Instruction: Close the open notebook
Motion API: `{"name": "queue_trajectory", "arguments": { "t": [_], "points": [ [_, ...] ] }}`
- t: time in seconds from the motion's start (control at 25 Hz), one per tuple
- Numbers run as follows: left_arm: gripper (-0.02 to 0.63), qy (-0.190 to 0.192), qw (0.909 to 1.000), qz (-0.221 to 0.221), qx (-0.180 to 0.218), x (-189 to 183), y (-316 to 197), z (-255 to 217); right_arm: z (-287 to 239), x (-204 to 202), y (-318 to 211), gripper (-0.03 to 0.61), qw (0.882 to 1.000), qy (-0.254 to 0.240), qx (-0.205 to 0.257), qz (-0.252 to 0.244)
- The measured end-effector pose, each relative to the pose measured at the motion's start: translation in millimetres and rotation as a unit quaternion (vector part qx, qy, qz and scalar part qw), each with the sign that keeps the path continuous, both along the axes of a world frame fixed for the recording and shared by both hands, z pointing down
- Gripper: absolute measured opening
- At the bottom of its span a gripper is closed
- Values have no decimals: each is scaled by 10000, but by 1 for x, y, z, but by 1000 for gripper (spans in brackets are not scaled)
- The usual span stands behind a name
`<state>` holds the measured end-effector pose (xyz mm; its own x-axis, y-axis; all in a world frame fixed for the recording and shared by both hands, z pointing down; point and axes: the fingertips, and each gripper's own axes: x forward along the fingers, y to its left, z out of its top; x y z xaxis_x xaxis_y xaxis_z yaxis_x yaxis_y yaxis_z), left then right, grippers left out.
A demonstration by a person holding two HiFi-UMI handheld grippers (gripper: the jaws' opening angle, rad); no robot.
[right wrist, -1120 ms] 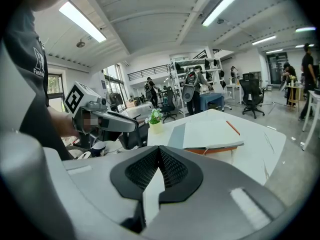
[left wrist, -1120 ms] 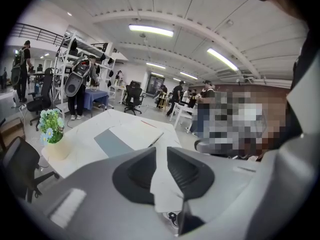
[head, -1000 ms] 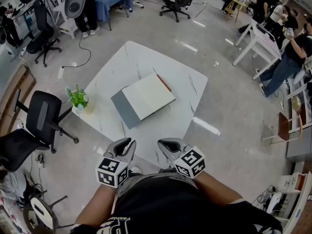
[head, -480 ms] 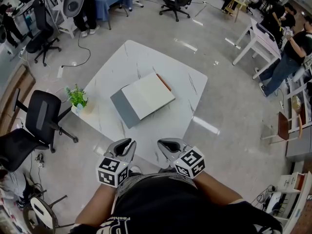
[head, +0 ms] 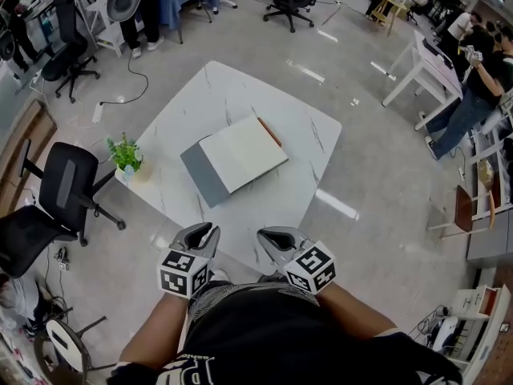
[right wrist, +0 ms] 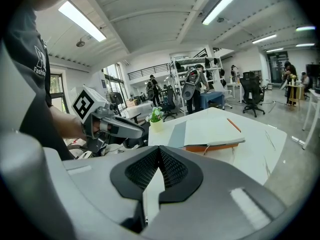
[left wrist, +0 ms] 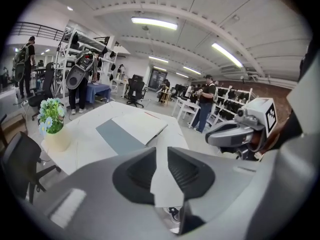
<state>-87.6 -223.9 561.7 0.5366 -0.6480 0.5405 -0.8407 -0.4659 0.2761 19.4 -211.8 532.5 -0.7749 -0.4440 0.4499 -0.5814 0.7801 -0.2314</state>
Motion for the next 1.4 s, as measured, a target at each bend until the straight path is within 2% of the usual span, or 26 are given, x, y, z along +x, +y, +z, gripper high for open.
{"name": "queue_trajectory", "arguments": {
  "t": [0.32, 0.56, 0.84, 1.08, 1.28, 1.4],
  "points": [
    [101, 297, 9981, -384, -387, -6, -21, 39, 12, 4, 4, 0, 9998, 52, -165, 38],
    [102, 662, 9923, -780, -701, -18, -40, 70, 16, 10, 0, 0, 9996, 68, -252, 98],
    [109, 1442, 9700, -1469, -1295, -32, -55, 109, 18, 14, 1, 0, 9995, 101, -270, 125],
    [114, 2074, 9497, -1722, -1592, -32, -63, 122, 21, 21, 0, 0, 9993, 144, -307, 164],
    [120, 2377, 9369, -1832, -1794, -31, -65, 131, 20, 25, -1, 0, 9992, 177, -304, 199],
    [120, 2443, 9337, -1869, -1834, -32, -64, 137, 21, 27, -1, 0, 9991, 192, -291, 222]
  ]
}}
